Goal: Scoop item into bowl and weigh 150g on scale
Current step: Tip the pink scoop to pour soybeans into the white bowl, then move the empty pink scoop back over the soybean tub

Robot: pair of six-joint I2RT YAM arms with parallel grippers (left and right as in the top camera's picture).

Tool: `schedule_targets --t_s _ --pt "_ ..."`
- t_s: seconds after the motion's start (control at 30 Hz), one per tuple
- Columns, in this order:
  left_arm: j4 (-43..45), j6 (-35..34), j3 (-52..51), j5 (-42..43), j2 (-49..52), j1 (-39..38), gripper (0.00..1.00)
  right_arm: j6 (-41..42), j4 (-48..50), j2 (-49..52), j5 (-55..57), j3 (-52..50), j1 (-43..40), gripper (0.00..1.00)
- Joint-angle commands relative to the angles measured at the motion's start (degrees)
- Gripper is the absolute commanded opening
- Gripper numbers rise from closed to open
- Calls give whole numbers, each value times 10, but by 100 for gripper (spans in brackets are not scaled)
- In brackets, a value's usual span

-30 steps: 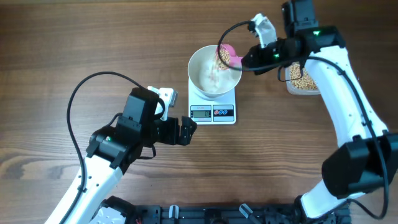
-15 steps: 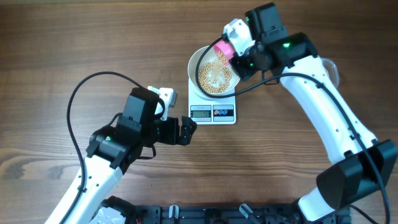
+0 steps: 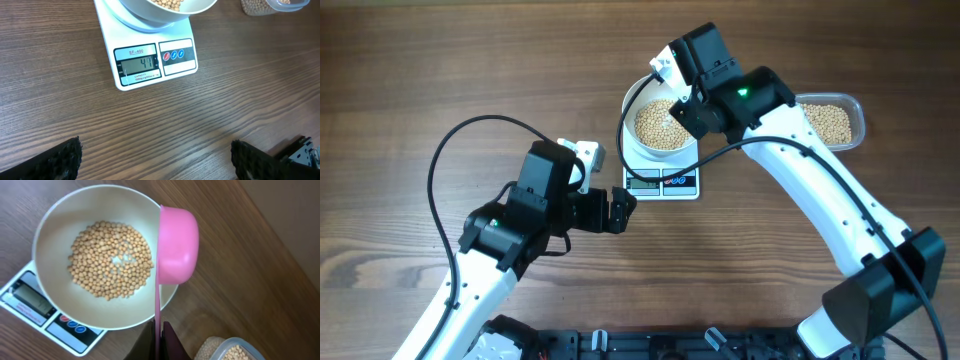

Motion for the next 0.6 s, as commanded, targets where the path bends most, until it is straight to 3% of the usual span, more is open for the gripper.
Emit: schedule_targets --t_s 0.0,0.13,0.23,0.4,0.57 --pt "2 12 6 5 1 4 100 29 2 -37 -37 16 -21 4" --pt "2 12 6 5 1 4 100 35 -14 -63 -320 16 -114 4" --pt "2 12 6 5 1 4 100 42 -43 -65 -440 16 -196 4" --pt "2 12 6 5 1 4 100 79 -83 -65 -440 16 -345 4" --pt "2 12 6 5 1 4 100 35 -102 -65 -297 14 -431 4"
